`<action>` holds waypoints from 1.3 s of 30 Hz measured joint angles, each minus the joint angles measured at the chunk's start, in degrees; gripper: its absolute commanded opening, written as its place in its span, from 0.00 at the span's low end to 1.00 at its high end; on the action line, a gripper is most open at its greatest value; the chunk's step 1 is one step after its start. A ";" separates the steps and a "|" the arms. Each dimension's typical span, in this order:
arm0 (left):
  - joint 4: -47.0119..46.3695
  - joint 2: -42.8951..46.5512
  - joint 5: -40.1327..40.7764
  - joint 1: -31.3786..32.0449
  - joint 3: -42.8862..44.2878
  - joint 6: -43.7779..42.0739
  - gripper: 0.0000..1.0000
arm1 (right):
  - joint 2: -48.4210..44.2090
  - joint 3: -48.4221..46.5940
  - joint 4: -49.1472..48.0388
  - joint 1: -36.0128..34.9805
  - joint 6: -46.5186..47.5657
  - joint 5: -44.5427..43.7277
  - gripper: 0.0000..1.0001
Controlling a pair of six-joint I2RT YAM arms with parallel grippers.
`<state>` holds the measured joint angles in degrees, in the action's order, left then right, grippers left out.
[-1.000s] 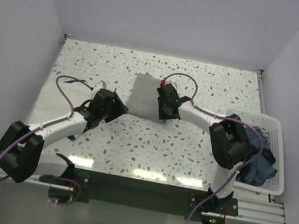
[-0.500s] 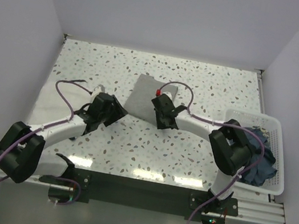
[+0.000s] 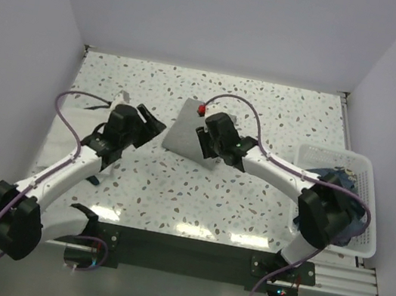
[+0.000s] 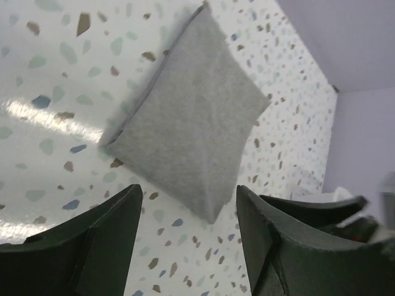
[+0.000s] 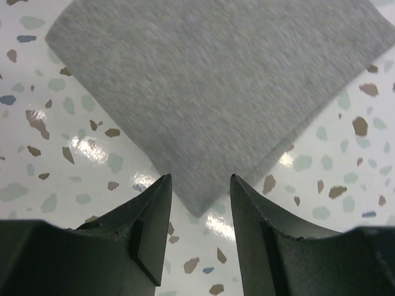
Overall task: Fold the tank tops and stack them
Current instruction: Fold the tank top, then neatly place the folded tank top to the corner
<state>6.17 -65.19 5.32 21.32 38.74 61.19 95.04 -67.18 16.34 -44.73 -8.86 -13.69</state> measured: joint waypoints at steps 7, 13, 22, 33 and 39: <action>7.15 6.32 -0.04 -0.83 15.82 -4.39 0.68 | 10.32 -7.52 -0.48 -3.76 12.94 2.97 0.54; 10.69 12.50 -0.92 -0.96 23.19 -7.30 0.69 | 14.03 -11.74 0.48 -6.49 20.02 3.17 0.58; 16.13 15.10 -2.01 -0.96 26.86 -10.03 0.70 | 19.56 -15.34 3.34 -7.63 24.68 2.73 0.63; 18.99 17.35 -2.12 -0.96 27.67 -12.33 0.70 | 24.76 -18.84 6.67 -7.78 27.23 -2.23 0.48; 19.21 18.60 -2.25 -0.96 27.71 -13.14 0.71 | 27.34 -21.14 7.61 -7.76 27.58 -4.02 0.12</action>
<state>25.39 -46.59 3.07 20.36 66.46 48.05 122.39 -88.31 23.94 -52.49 18.72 -17.72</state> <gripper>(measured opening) 0.703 0.263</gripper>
